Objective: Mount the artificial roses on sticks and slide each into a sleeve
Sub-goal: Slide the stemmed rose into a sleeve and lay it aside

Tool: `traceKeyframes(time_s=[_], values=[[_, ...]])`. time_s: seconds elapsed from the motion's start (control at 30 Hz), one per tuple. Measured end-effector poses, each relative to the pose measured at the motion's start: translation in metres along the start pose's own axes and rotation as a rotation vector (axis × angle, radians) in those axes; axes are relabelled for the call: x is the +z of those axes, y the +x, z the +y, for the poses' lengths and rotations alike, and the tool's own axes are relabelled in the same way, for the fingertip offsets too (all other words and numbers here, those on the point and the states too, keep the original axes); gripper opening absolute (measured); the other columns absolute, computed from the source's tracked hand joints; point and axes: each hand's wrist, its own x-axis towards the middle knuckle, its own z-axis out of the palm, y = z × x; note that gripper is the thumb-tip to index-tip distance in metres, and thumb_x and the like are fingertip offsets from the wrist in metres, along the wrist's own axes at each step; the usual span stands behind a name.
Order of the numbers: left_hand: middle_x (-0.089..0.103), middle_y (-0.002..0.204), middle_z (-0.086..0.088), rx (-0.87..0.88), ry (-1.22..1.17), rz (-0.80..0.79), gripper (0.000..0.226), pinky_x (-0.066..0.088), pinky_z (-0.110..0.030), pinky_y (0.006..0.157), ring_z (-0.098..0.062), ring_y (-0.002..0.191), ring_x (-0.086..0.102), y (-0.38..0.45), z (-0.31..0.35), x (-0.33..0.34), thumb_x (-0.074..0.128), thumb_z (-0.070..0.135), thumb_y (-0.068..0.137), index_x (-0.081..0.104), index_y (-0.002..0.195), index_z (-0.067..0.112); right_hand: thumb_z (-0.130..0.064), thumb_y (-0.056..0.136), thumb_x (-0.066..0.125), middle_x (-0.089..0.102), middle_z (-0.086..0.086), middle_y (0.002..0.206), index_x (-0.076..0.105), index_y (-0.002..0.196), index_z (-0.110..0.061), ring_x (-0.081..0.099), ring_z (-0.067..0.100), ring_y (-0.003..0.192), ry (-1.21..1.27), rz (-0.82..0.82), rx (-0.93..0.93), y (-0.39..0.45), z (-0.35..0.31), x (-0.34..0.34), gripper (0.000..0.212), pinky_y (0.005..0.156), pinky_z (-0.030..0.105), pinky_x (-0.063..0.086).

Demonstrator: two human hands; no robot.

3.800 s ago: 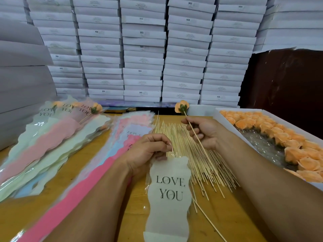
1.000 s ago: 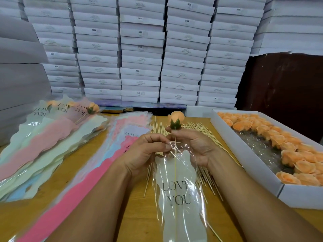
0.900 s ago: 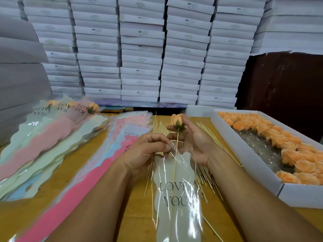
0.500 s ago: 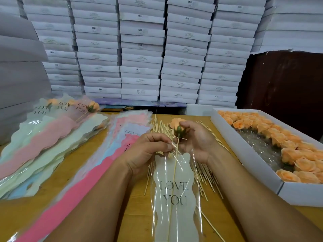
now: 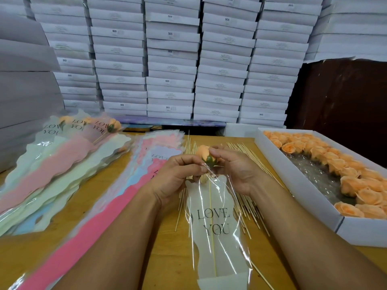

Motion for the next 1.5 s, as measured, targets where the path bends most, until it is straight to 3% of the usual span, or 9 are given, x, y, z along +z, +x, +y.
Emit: traceKeyframes(time_s=[0.23, 0.5, 0.63, 0.77, 0.9, 1.07, 1.23, 1.4, 1.5], values=[[0.061, 0.071, -0.004, -0.013, -0.028, 0.047, 0.011, 0.04, -0.02, 0.058, -0.01, 0.061, 0.049, 0.0017, -0.0024, -0.0009, 0.079, 0.013, 0.063, 0.074, 0.073, 0.014, -0.017, 0.095, 0.063, 0.071, 0.002, 0.077, 0.069, 0.111, 0.005, 0.062, 0.009, 0.063, -0.045, -0.014, 0.018, -0.0036, -0.0005, -0.0011, 0.028, 0.057, 0.022, 0.051], [0.071, 0.078, -0.009, 0.004, -0.104, 0.069, 0.01, 0.053, -0.024, 0.065, -0.017, 0.071, 0.066, 0.0017, -0.0021, -0.0008, 0.073, 0.005, 0.07, 0.075, 0.072, 0.015, -0.026, 0.096, 0.064, 0.069, 0.002, 0.071, 0.073, 0.093, -0.011, 0.063, 0.014, 0.063, -0.138, -0.024, 0.066, -0.005, -0.0003, -0.0004, 0.018, 0.053, 0.028, 0.047], [0.07, 0.077, -0.011, 0.034, -0.124, 0.084, 0.014, 0.055, -0.024, 0.062, -0.017, 0.069, 0.067, 0.0018, -0.0011, -0.0002, 0.068, -0.002, 0.078, 0.074, 0.073, 0.011, -0.045, 0.099, 0.057, 0.072, 0.011, 0.081, 0.07, 0.095, -0.016, 0.061, 0.027, 0.076, -0.166, 0.004, 0.086, -0.0042, 0.0006, 0.0017, 0.032, 0.068, 0.036, 0.042], [0.069, 0.076, -0.014, 0.023, -0.162, 0.085, 0.008, 0.056, -0.027, 0.06, -0.019, 0.067, 0.067, 0.0019, -0.0006, 0.0007, 0.068, -0.004, 0.078, 0.07, 0.077, 0.005, -0.056, 0.1, 0.046, 0.072, 0.006, 0.077, 0.072, 0.097, -0.016, 0.063, 0.014, 0.06, -0.188, 0.017, 0.108, -0.0039, -0.0005, 0.0036, 0.048, 0.05, 0.024, 0.045], [0.071, 0.078, -0.012, -0.022, -0.177, 0.116, 0.008, 0.056, -0.028, 0.061, -0.021, 0.066, 0.068, 0.0034, -0.0019, -0.0009, 0.072, 0.004, 0.072, 0.07, 0.078, 0.009, -0.061, 0.098, 0.046, 0.071, 0.008, 0.08, 0.076, 0.083, -0.016, 0.064, 0.02, 0.067, -0.204, -0.04, 0.106, -0.0032, 0.0023, 0.0018, 0.057, 0.068, 0.037, 0.049], [0.071, 0.075, -0.004, -0.002, -0.073, 0.125, 0.01, 0.053, -0.025, 0.057, -0.013, 0.065, 0.067, 0.0033, -0.0022, -0.0021, 0.071, 0.009, 0.075, 0.074, 0.073, 0.019, -0.068, 0.093, 0.05, 0.066, 0.002, 0.067, 0.073, 0.06, -0.021, 0.058, 0.012, 0.054, -0.24, -0.05, 0.099, -0.0026, 0.003, 0.0018, 0.062, 0.061, 0.032, 0.045], [0.068, 0.08, -0.003, 0.008, -0.027, 0.14, 0.013, 0.053, -0.029, 0.062, -0.015, 0.074, 0.063, 0.0042, -0.0038, -0.0044, 0.07, 0.006, 0.081, 0.073, 0.076, 0.018, -0.079, 0.072, 0.061, 0.07, 0.007, 0.079, 0.069, 0.061, -0.015, 0.062, 0.021, 0.08, -0.309, -0.104, 0.051, -0.0042, 0.0032, 0.0032, 0.065, 0.091, 0.047, 0.044], [0.069, 0.084, -0.007, -0.017, -0.009, 0.153, 0.011, 0.052, -0.036, 0.068, -0.024, 0.078, 0.065, 0.005, -0.0065, -0.0035, 0.07, 0.01, 0.071, 0.074, 0.078, 0.018, -0.041, 0.072, 0.084, 0.064, 0.015, 0.085, 0.07, 0.084, 0.0, 0.056, 0.029, 0.085, -0.271, -0.238, 0.068, -0.0088, 0.0025, 0.0008, 0.045, 0.089, 0.047, 0.041], [0.069, 0.106, -0.013, -0.078, -0.074, 0.172, 0.034, 0.058, -0.034, 0.07, -0.026, 0.085, 0.072, 0.0035, -0.0066, -0.0019, 0.08, 0.016, 0.073, 0.073, 0.107, 0.02, -0.025, 0.076, 0.078, 0.066, 0.009, 0.078, 0.071, 0.078, -0.005, 0.06, 0.024, 0.075, -0.139, -0.294, 0.045, -0.0079, 0.0006, -0.0038, 0.021, 0.082, 0.04, 0.046]])
